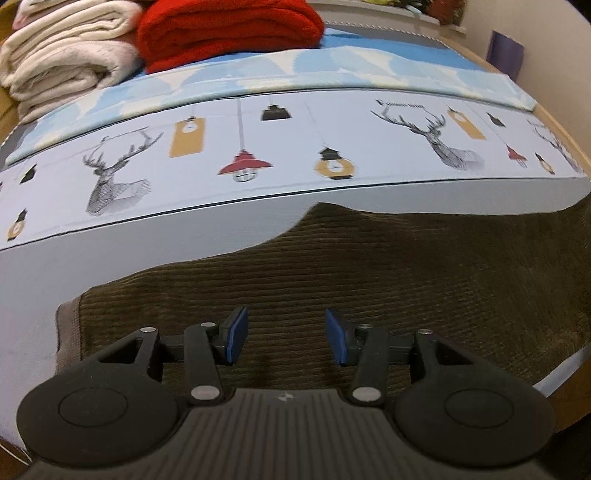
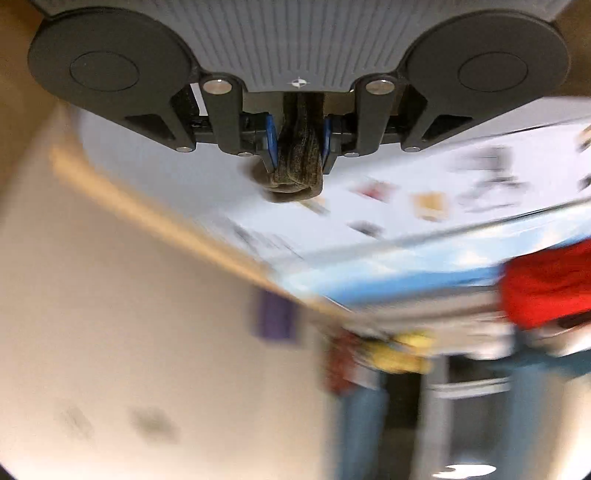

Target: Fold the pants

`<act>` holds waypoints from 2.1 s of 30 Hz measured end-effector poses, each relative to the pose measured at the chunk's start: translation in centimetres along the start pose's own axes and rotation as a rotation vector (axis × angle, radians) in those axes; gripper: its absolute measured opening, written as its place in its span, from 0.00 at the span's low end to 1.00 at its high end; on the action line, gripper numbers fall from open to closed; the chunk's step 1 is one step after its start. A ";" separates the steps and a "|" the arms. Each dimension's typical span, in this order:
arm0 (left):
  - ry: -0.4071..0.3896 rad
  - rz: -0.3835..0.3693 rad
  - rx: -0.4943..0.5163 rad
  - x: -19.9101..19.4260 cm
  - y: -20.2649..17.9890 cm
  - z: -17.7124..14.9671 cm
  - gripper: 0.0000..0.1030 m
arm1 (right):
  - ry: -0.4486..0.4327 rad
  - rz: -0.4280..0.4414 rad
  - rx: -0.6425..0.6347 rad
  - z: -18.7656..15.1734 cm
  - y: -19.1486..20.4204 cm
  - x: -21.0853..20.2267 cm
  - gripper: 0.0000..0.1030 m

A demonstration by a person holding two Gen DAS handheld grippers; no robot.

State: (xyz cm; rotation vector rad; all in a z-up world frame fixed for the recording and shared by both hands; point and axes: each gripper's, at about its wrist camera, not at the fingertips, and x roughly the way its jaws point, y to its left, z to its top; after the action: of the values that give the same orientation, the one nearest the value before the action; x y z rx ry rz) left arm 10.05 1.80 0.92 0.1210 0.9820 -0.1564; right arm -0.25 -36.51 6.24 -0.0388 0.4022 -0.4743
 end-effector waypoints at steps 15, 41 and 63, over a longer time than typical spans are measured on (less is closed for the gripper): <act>0.016 0.013 -0.144 -1.3 9.3 -2.5 0.50 | 0.156 0.625 -0.685 -14.8 25.6 -7.6 0.40; 0.028 0.025 -0.122 -0.7 9.1 -2.5 0.50 | 0.385 0.900 -0.543 -12.7 21.8 -5.9 0.16; 0.018 0.023 -0.125 -0.3 9.7 -1.7 0.50 | 0.308 0.793 -0.259 -9.4 21.1 -2.1 0.32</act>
State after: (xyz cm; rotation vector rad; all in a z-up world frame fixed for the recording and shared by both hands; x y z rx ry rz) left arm 10.31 11.68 0.51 0.0186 1.0054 -0.0727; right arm 3.67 -16.26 -4.38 -0.0527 0.7347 0.3628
